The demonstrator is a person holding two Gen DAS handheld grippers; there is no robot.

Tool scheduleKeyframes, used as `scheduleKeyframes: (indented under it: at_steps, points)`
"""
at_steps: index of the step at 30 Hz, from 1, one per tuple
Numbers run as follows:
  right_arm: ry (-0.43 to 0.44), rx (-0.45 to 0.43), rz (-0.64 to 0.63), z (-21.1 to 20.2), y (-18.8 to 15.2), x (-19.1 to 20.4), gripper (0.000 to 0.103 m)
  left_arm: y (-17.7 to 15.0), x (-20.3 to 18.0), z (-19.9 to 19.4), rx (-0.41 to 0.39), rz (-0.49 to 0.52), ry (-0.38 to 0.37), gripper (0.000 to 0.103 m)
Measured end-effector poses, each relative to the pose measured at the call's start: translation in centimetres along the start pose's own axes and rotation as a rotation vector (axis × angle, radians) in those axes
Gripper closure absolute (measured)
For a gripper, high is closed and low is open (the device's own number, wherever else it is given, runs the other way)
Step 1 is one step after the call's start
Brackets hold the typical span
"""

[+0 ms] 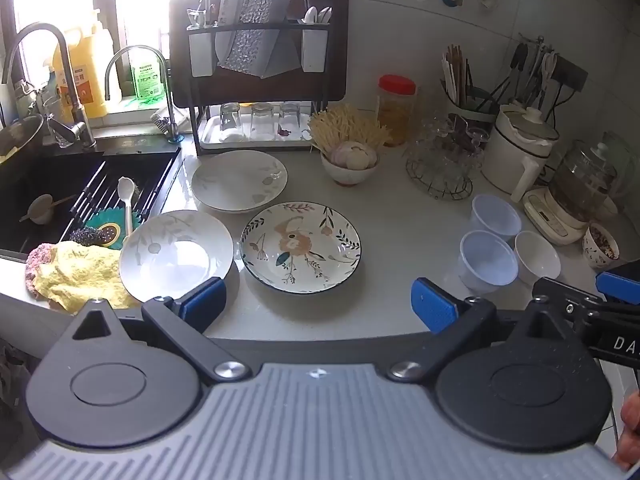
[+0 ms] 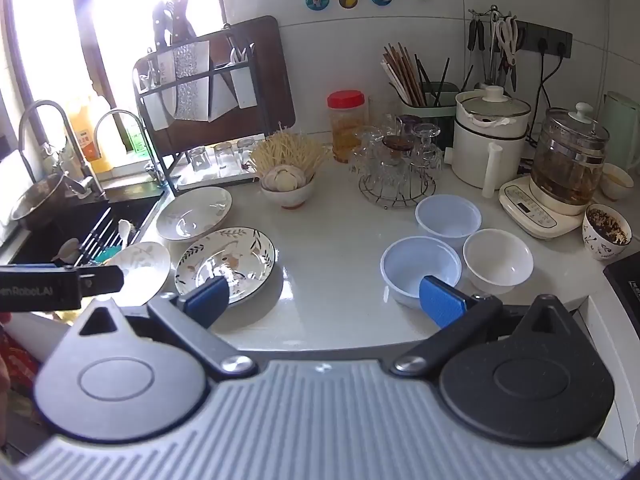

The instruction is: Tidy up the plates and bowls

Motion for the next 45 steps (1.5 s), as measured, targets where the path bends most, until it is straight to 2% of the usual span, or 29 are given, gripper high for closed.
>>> scheduleKeyframes:
  at_steps: [8,26,45]
  points:
    - [-0.004,-0.002,0.008,-0.4,-0.4,-0.1,0.0,-1.0,0.5,-0.3,-0.003,-0.003,-0.006,0.002]
    - [0.0,0.014,0.005,-1.0,-1.0,-0.9,0.0,-2.1,-1.7,-0.6,0.03,0.004,0.005,0.002]
    - [-0.005,0.001,-0.018,-1.5,-0.7,-2.3,0.0,-1.9,-2.4,-1.0,0.029,0.006,0.012,0.002]
Point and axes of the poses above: each gripper's, at about its wrist camera, not at the fingertips, and z roughly the way its jaws point, x to its left, y to its top, the point moved 10 cm from there along z, roughly the way its jaws point, and after that the axes turned 7 degrees about z, right-handed, at the moved point
